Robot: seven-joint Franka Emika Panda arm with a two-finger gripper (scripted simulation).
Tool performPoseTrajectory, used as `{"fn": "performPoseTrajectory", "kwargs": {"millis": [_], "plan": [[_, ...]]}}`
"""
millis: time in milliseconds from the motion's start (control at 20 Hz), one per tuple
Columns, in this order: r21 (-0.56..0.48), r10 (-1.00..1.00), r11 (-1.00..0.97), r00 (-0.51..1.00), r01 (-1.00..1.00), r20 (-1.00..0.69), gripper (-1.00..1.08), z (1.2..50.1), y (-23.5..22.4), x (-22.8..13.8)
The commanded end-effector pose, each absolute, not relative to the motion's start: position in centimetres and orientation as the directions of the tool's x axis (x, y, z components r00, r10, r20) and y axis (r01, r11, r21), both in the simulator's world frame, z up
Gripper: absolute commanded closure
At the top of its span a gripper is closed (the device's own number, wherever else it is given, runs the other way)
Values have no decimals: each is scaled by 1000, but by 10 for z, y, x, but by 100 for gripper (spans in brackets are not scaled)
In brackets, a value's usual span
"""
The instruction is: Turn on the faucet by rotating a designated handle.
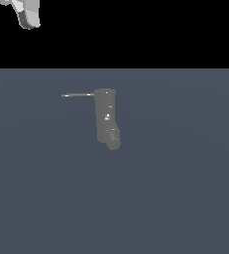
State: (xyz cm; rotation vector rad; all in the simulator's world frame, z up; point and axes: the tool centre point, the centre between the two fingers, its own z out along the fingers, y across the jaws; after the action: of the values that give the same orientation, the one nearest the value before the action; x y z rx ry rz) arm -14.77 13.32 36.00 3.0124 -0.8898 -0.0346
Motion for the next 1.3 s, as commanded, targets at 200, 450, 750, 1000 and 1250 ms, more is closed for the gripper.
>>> {"fn": "performPoseTrajectory", "kwargs": {"millis": [200, 450, 750, 1000, 1250], "plan": [[3, -642, -766, 766, -642, -20, 108, 334, 153, -115], [2, -709, -705, 705, -709, -19, 108, 315, 164, -88], [1, -780, -625, 625, -780, -16, 108, 293, 174, -56], [1, -834, -551, 551, -834, -13, 108, 274, 179, -27], [1, -885, -466, 466, -885, -9, 108, 253, 181, 4]]}}
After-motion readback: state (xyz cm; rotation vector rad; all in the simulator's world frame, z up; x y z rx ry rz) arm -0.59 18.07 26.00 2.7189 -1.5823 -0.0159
